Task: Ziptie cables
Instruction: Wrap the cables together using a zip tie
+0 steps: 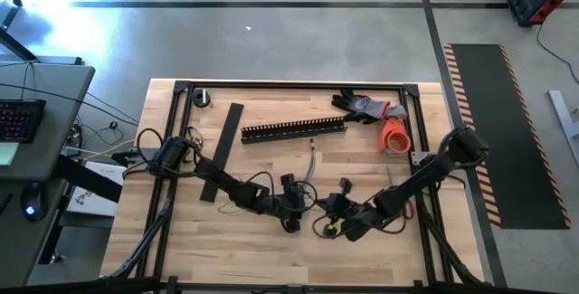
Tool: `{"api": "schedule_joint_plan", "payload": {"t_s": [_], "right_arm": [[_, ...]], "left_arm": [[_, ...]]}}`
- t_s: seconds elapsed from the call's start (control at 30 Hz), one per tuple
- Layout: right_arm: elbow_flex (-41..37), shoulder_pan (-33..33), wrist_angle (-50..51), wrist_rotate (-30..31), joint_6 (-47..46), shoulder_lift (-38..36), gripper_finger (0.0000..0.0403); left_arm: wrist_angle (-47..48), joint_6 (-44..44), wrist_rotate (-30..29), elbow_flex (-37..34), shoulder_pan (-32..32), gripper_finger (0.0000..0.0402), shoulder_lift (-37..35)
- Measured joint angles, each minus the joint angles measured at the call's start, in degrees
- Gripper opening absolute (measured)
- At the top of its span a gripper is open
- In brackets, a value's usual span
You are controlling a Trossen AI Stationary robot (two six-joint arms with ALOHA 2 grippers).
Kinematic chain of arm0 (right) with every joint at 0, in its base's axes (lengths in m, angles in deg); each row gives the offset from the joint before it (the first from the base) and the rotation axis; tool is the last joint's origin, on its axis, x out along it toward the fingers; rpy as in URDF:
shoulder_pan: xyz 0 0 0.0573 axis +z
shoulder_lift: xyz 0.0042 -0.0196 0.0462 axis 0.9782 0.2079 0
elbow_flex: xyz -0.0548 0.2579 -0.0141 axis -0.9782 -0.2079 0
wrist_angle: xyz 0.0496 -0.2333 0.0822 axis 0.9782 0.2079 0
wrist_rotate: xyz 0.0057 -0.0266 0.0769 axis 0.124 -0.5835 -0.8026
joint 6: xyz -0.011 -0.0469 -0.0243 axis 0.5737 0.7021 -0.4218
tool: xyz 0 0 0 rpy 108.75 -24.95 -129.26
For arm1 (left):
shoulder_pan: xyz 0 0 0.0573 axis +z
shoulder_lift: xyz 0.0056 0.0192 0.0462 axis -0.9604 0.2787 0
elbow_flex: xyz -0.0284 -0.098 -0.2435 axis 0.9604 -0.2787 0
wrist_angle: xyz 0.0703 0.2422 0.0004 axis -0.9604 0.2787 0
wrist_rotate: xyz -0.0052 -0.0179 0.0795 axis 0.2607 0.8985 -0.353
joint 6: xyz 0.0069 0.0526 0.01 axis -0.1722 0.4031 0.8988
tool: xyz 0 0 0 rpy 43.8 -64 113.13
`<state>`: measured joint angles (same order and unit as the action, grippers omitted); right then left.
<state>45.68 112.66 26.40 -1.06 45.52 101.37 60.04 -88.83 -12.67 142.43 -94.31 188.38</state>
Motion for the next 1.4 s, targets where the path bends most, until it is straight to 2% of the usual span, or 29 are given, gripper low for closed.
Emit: {"api": "schedule_joint_plan", "payload": {"t_s": [0.2,0.33,0.47,0.73,0.9,1.0,1.17,1.4], "right_arm": [[6.2,0.1,6.8,0.8,1.0,5.3,0.0000],[8.2,0.1,10.5,1.2,-0.3,6.0,0.0000],[8.1,0.1,10.0,3.9,-0.5,6.1,0.0000],[8.1,-0.3,9.0,5.3,-0.3,6.1,0.0000],[8.1,-0.3,9.0,4.7,0.0,6.1,0.0000],[8.1,-0.6,8.9,2.5,0.6,6.1,0.0000],[8.1,-0.7,8.9,3.3,1.0,6.1,0.0000],[8.0,-1.4,7.9,2.7,1.0,6.1,0.0000]], "left_arm": [[0.0,-0.6,0.0,0.0,-0.3,0.0214,0.0],[-0.3,0.3,0.5,0.0,-1.1,0.0215,-0.8],[-0.2,1.9,0.4,0.1,-1.3,0.0215,-2.7],[0.3,1.6,0.2,-2.0,-0.9,0.0215,-4.9],[-1.3,0.4,0.2,-3.8,-1.0,0.0215,-5.5],[-1.5,1.7,0.2,-4.2,-1.2,0.0215,-8.3],[-0.2,2.8,1.5,-5.1,-1.4,0.0215,-12.4],[0.7,-2.4,1.3,-6.7,-2.7,0.0215,-11.5]]}}
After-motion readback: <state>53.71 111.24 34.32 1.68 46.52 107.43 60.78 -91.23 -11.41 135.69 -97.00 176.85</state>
